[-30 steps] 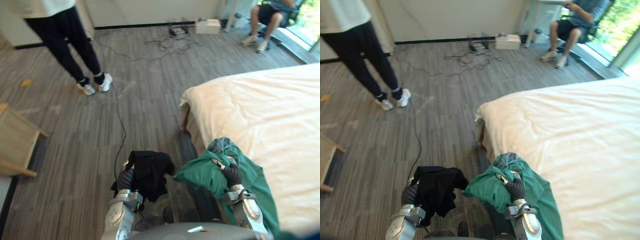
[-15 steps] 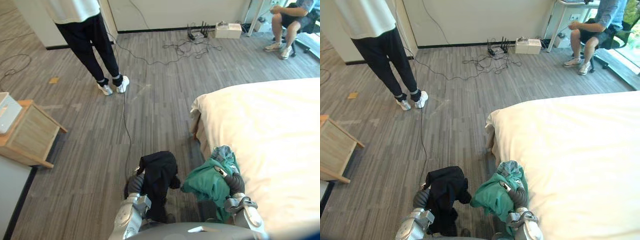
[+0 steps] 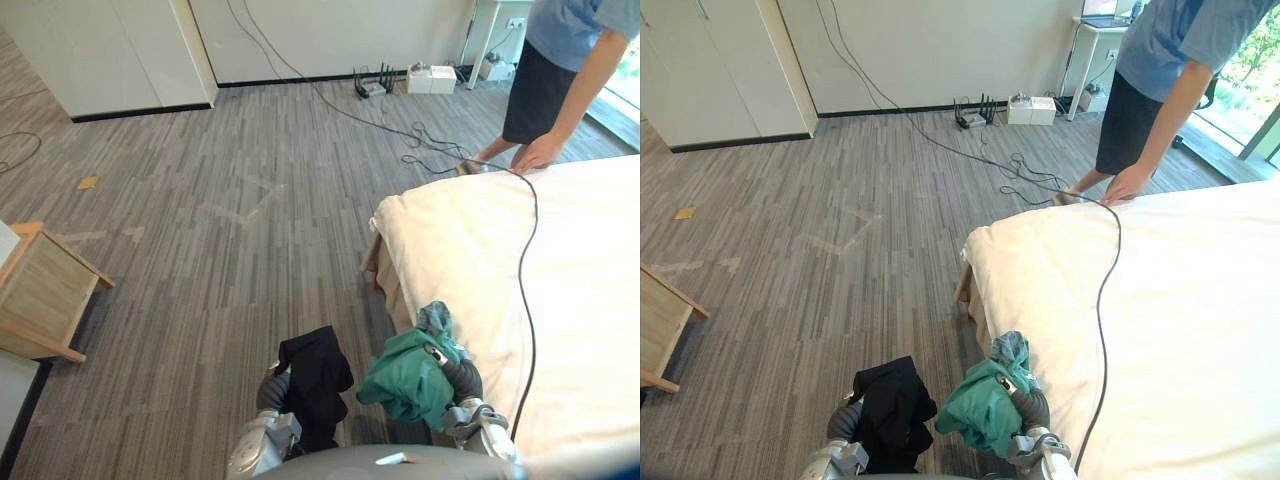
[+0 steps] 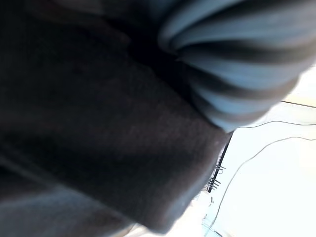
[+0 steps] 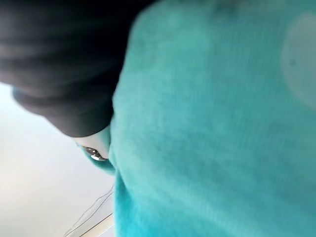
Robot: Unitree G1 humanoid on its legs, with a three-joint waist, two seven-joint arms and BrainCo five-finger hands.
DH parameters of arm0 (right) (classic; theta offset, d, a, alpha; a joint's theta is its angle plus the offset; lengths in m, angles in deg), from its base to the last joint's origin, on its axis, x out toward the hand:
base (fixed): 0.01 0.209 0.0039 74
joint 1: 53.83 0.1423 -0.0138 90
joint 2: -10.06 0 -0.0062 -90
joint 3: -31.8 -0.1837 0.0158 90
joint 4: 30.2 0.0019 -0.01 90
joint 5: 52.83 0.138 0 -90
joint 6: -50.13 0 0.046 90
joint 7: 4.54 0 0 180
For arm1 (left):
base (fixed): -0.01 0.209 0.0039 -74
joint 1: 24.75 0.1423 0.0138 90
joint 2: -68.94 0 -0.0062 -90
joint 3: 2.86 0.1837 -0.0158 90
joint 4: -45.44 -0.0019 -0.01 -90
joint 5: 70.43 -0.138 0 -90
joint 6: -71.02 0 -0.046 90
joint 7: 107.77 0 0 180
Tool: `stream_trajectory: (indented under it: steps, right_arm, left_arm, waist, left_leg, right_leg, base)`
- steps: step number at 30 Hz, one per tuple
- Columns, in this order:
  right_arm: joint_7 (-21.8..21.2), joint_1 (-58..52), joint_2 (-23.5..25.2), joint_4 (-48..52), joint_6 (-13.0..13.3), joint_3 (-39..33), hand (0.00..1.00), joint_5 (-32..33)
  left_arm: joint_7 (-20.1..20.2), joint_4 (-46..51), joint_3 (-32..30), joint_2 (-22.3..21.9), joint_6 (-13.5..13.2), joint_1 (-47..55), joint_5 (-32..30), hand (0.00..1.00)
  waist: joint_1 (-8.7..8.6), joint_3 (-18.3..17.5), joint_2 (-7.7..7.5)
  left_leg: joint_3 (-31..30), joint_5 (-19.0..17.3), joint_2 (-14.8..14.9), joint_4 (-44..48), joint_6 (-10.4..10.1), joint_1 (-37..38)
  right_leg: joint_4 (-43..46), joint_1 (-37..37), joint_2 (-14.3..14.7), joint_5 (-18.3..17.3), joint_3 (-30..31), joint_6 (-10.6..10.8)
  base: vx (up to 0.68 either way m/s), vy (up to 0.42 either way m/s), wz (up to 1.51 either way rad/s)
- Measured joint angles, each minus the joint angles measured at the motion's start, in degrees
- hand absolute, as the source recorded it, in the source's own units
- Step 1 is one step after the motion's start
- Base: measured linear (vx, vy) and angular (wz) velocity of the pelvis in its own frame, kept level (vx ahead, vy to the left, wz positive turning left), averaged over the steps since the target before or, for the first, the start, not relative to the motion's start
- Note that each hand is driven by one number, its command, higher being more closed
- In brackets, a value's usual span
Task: Tidy the bed and pick cloth on bed and put in laundry
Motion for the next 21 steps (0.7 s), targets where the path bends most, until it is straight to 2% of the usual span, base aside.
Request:
stream_trajectory:
  steps: [5, 11, 14, 16, 17, 18, 19, 21]
  right_arm:
    - [0.2, -0.9, -0.2, 2.8, -0.7, 1.2, 1.00, 0.5]
    - [0.3, -3.7, -1.0, 10.4, -2.1, 3.0, 1.00, 1.2]
    - [0.7, -4.5, -0.9, 12.7, -2.4, 3.1, 1.00, 1.2]
    - [1.4, -4.2, -0.9, 12.8, -2.4, 3.2, 1.00, 1.2]
    - [1.6, -3.9, -1.0, 12.8, -2.4, 3.3, 1.00, 1.2]
    - [2.1, -3.1, -1.4, 12.8, -2.4, 3.7, 1.00, 1.2]
    - [2.5, -2.1, -1.8, 12.6, -2.4, 4.1, 1.00, 1.2]
    - [2.5, -1.9, -2.2, 12.4, -2.4, 5.4, 1.00, 1.2]
  left_arm:
    - [-1.1, 5.4, 0.7, 0.3, -0.2, 1.2, 2.0, 1.00]
    - [-3.0, 14.6, 2.4, 1.2, -2.1, 2.9, 2.5, 1.00]
    - [-4.0, 16.4, 2.3, 1.3, -2.9, 3.1, 3.6, 1.00]
    - [-4.2, 16.5, 2.4, 1.5, -2.9, 2.2, 3.6, 1.00]
    - [-4.2, 16.5, 2.4, 1.5, -2.9, 2.2, 3.6, 1.00]
    - [-4.2, 16.6, 2.3, 1.6, -2.9, 2.0, 3.6, 1.00]
    - [-4.2, 16.9, 2.3, 2.0, -2.9, 2.1, 3.6, 1.00]
    - [-4.2, 17.0, 2.4, 2.6, -2.9, 2.0, 3.6, 1.00]
  waist:
    - [0.13, 0.1, 0.02]
    - [0.46, 0.2, 0.21]
    - [1.07, 0.7, -0.59]
    - [1.81, 2.0, -2.28]
    - [1.94, 2.7, -2.48]
    - [2.05, 3.7, -2.64]
    - [1.95, 4.4, -3.03]
    - [1.68, 5.3, -2.98]
  left_leg:
    - [0.5, -0.7, 0.1, 0.0, -1.0, -0.1]
    - [1.6, -2.3, 0.1, 0.1, -1.0, -0.3]
    - [1.7, -4.3, -0.4, 3.2, -0.9, -1.1]
    - [1.6, -8.1, -1.1, 8.4, -0.5, -2.2]
    - [1.5, -9.1, -1.2, 9.8, -0.4, -2.5]
    - [1.5, -10.8, -1.3, 13.0, 0.3, -3.2]
    - [1.7, -11.8, -1.5, 15.5, 0.9, -3.5]
    - [1.2, -13.5, -1.5, 18.3, 2.0, -4.0]
  right_leg:
    - [0.0, -0.3, 0.0, 0.0, 0.4, 0.0]
    - [0.1, -0.9, -0.1, -0.5, 1.3, 0.4]
    - [1.7, -1.0, -1.0, -2.0, 1.2, 1.1]
    - [10.4, -3.7, -3.2, -6.2, 0.3, 2.7]
    - [14.1, -5.1, -3.9, -7.1, 0.0, 3.8]
    - [22.7, -8.5, -5.3, -7.8, -0.6, 4.9]
    - [31.3, -12.1, -6.9, -7.5, -1.1, 5.2]
    - [36.3, -15.5, -8.3, -9.5, -1.2, 5.1]
  base:
    - [0.00, 0.000, -0.05]
    - [0.04, -0.003, -0.09]
    - [0.13, 0.012, 0.01]
    - [0.12, 0.019, 0.03]
    - [0.09, 0.036, 0.03]
    - [0.10, 0.056, 0.04]
    - [0.11, 0.049, 0.11]
    - [0.14, 0.002, 0.17]
